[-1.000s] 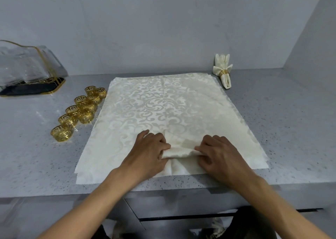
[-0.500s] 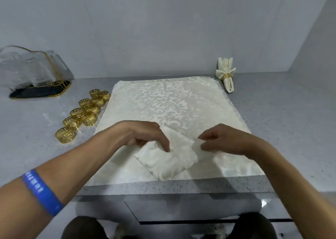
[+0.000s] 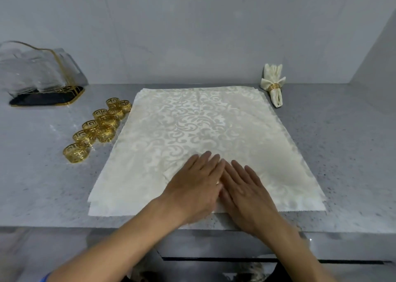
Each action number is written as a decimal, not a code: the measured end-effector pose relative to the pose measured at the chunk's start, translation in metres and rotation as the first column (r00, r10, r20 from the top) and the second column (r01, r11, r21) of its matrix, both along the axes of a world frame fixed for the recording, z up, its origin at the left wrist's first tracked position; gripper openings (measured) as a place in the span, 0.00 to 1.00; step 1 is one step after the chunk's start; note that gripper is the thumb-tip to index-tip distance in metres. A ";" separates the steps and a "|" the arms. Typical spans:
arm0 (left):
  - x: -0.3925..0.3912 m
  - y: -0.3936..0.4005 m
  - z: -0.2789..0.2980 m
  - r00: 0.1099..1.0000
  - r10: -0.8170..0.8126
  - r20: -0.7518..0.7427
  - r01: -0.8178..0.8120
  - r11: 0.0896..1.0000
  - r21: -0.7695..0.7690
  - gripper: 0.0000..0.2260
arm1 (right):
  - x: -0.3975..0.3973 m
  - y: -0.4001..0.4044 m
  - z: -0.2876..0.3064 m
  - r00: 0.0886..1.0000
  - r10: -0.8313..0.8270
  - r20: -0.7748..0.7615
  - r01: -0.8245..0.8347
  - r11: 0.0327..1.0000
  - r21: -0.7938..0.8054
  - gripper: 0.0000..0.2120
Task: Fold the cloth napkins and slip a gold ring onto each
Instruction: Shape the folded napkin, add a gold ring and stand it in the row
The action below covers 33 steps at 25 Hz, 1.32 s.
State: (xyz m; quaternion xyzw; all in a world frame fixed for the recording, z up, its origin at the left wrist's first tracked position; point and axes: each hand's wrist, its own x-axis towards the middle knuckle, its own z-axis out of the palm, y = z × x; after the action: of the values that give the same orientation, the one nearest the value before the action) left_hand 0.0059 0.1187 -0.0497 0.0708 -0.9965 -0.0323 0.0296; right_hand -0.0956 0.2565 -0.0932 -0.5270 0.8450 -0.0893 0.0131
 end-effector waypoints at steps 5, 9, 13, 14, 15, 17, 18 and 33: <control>0.005 -0.021 -0.040 0.997 0.022 0.074 -0.028 0.996 0.083 0.31 | -0.008 0.022 0.009 0.993 -0.112 0.039 0.109 0.991 0.077 0.32; 0.005 -0.017 -0.039 0.998 0.048 0.046 -0.051 0.996 0.070 0.33 | 0.000 0.016 0.018 0.986 -0.132 -0.098 0.127 0.991 -0.047 0.32; 0.007 -0.020 -0.033 0.995 0.055 0.085 -0.064 0.992 0.110 0.33 | -0.021 0.014 0.015 0.993 0.096 -0.072 -0.113 0.946 -0.304 0.16; 0.007 -0.020 -0.032 0.994 0.051 0.095 -0.061 0.992 0.110 0.33 | -0.027 0.021 0.016 0.995 0.096 -0.024 -0.099 0.945 -0.312 0.14; 0.007 -0.020 -0.032 0.994 0.051 0.100 -0.062 0.992 0.107 0.34 | -0.032 0.027 0.016 0.995 0.096 0.012 -0.087 0.945 -0.315 0.13; 0.007 -0.020 -0.031 0.992 0.052 0.117 -0.065 0.992 0.104 0.35 | -0.035 0.030 0.017 0.996 0.088 -0.025 -0.091 0.960 -0.266 0.14; 0.007 -0.019 -0.029 0.991 0.053 0.126 -0.067 0.992 0.106 0.36 | -0.035 0.027 0.019 0.992 0.095 -0.079 -0.111 0.966 -0.234 0.14; 0.009 -0.016 -0.014 0.995 0.021 0.101 -0.029 0.997 0.078 0.34 | -0.035 0.015 0.019 0.995 0.048 -0.088 -0.067 0.972 -0.226 0.10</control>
State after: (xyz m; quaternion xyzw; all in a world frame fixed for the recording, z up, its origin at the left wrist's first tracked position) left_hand 0.0147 0.1022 -0.0639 0.0860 -0.9937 -0.0680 -0.0229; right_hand -0.1305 0.2714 -0.0744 -0.5526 0.8133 -0.1639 -0.0794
